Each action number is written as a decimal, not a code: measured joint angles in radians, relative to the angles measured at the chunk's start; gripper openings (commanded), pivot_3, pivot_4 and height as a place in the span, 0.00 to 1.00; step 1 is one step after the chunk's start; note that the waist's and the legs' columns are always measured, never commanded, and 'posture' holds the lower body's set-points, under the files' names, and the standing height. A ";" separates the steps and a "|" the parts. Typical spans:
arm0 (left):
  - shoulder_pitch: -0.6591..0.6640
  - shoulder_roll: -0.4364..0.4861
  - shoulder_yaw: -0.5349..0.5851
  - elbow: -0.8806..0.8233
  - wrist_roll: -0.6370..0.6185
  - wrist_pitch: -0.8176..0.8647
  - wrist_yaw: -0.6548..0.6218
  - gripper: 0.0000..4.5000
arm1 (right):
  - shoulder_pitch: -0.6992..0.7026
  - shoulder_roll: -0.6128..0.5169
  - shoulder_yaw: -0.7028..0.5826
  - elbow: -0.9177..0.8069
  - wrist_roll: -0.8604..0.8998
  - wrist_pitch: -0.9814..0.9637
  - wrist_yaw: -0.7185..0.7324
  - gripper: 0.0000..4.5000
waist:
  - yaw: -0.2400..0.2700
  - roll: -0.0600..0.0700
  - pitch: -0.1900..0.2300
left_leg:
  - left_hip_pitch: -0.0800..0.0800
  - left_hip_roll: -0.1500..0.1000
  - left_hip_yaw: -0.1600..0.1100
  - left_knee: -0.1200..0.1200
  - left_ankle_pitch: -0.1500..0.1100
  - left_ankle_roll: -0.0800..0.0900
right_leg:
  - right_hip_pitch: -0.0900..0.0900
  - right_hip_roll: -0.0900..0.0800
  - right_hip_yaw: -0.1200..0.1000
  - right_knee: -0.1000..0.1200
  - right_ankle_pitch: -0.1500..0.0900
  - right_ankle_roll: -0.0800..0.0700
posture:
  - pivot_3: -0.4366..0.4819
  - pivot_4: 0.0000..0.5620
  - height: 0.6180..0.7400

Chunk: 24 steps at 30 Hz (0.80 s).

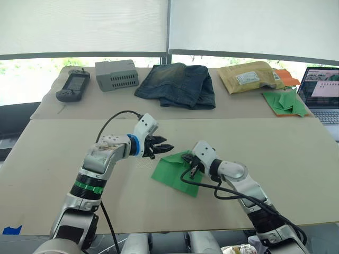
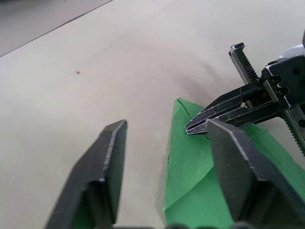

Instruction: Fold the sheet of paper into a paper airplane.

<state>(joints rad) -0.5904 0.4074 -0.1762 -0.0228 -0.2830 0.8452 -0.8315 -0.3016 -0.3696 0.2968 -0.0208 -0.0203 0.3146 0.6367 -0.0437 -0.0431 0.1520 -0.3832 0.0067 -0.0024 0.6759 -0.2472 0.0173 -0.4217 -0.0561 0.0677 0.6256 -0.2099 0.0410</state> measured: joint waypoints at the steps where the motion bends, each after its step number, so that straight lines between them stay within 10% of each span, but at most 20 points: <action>1: 0.001 -0.004 -0.019 0.005 0.011 -0.015 0.006 0.24 | 0.000 0.000 0.001 0.000 -0.001 0.000 0.000 0.00 | 0.000 0.000 0.000 | 0.000 0.000 0.000 0.000 0.000 0.000 | 0.000 0.000 0.000 0.000 0.000 0.000 | 0.48 0.27 0.91; 4: 0.008 -0.016 -0.072 0.028 0.042 -0.053 0.017 0.01 | 0.001 0.000 0.003 0.000 -0.002 0.000 0.000 0.00 | -0.001 0.000 0.000 | 0.000 0.000 0.000 0.000 0.000 0.000 | 0.000 0.000 0.000 0.000 0.000 0.000 | 0.48 0.27 0.91; 24: 0.103 -0.004 -0.133 0.042 0.136 -0.185 0.059 0.00 | -0.043 0.056 0.014 0.073 -0.018 -0.051 -0.021 0.00 | -0.004 0.000 -0.002 | 0.005 0.002 0.000 -0.002 0.000 0.000 | 0.002 0.001 0.000 0.001 0.000 -0.001 | 0.48 0.27 0.91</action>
<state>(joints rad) -0.4878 0.4035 -0.3097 0.0194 -0.1470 0.6601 -0.7720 -0.3445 -0.3132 0.3110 0.0526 -0.0381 0.2634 0.6154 -0.0473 -0.0431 0.1503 -0.3786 0.0090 -0.0020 0.6743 -0.2472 0.0174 -0.4197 -0.0552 0.0680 0.6261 -0.2100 0.0405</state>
